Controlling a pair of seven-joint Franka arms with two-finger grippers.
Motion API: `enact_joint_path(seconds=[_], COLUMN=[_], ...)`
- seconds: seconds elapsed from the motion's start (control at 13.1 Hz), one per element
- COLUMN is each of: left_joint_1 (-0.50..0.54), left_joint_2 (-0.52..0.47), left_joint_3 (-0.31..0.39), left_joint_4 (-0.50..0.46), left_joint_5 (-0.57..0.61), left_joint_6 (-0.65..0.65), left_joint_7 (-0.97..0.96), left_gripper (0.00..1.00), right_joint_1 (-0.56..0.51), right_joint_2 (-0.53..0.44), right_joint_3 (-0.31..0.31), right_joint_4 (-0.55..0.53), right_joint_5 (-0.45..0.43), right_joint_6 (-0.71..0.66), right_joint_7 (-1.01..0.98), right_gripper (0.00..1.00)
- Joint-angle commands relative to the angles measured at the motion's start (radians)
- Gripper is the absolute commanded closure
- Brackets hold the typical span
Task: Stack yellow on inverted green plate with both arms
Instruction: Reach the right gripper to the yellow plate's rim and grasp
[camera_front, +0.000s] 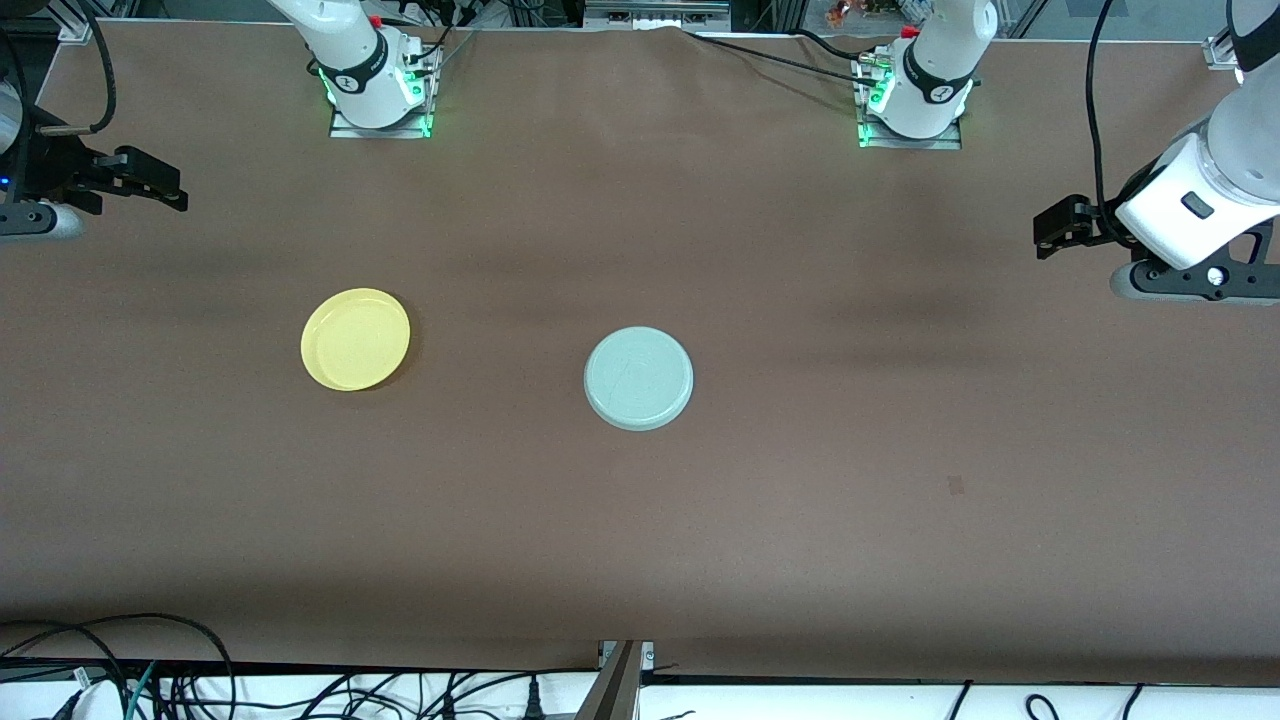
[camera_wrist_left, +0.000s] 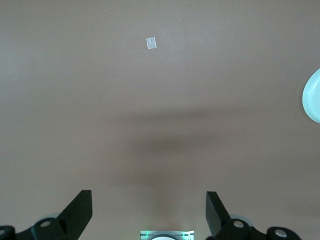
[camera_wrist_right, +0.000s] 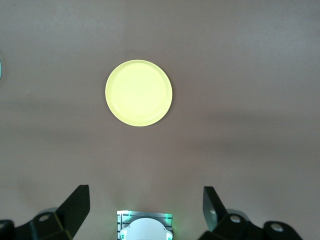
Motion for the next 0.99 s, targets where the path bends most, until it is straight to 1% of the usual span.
enact_joint_path(seconds=[0.0, 0.08, 0.15, 0.3, 0.38, 0.46, 0.53, 0.61, 0.68, 0.91], left_joint_1=[-0.012, -0.071, -0.14, -0.28, -0.353, -0.412, -0.434, -0.434, -0.431, -0.425], left_joint_2=[-0.053, -0.063, -0.08, -0.12, -0.152, -0.183, -0.204, -0.215, -0.214, -0.202], left_joint_3=[0.064, 0.127, 0.215, 0.413, 0.489, 0.539, 0.56, 0.56, 0.558, 0.557], left_joint_4=[-0.039, -0.053, -0.068, -0.12, -0.166, -0.207, -0.239, -0.258, -0.255, -0.238], left_joint_5=[-0.053, -0.055, -0.059, -0.125, -0.128, -0.128, -0.128, -0.128, -0.128, -0.119], left_joint_6=[0.021, 0.019, 0.022, 0.033, 0.054, 0.079, 0.096, 0.103, 0.1, 0.11], left_joint_7=[0.031, 0.037, 0.068, 0.106, 0.112, 0.112, 0.112, 0.114, 0.119, 0.146], left_gripper=[0.0, 0.0, 0.0, 0.0, 0.0, 0.0, 0.0, 0.0, 0.0, 0.0], right_joint_1=[-0.001, -0.003, -0.003, -0.006, -0.008, -0.009, -0.011, -0.012, -0.012, -0.012], right_joint_2=[0.01, 0.014, 0.043, 0.103, 0.132, 0.163, 0.186, 0.208, 0.229, 0.322], right_joint_3=[0.002, 0.002, 0.001, -0.001, -0.002, -0.007, -0.022, -0.05, -0.062, -0.067], right_joint_4=[0.016, 0.008, 0.008, -0.002, -0.024, -0.06, -0.12, -0.181, -0.229, -0.283], right_joint_5=[-0.027, -0.032, -0.033, -0.041, -0.039, -0.029, -0.024, -0.006, 0.035, 0.097], right_joint_6=[-0.02, -0.018, -0.021, -0.02, -0.006, 0.052, 0.145, 0.261, 0.343, 0.501], right_joint_7=[-0.002, 0.0, 0.0, -0.004, 0.004, 0.007, 0.007, 0.009, 0.009, 0.01], right_gripper=[0.0, 0.0, 0.0, 0.0, 0.0, 0.0, 0.0, 0.0, 0.0, 0.0])
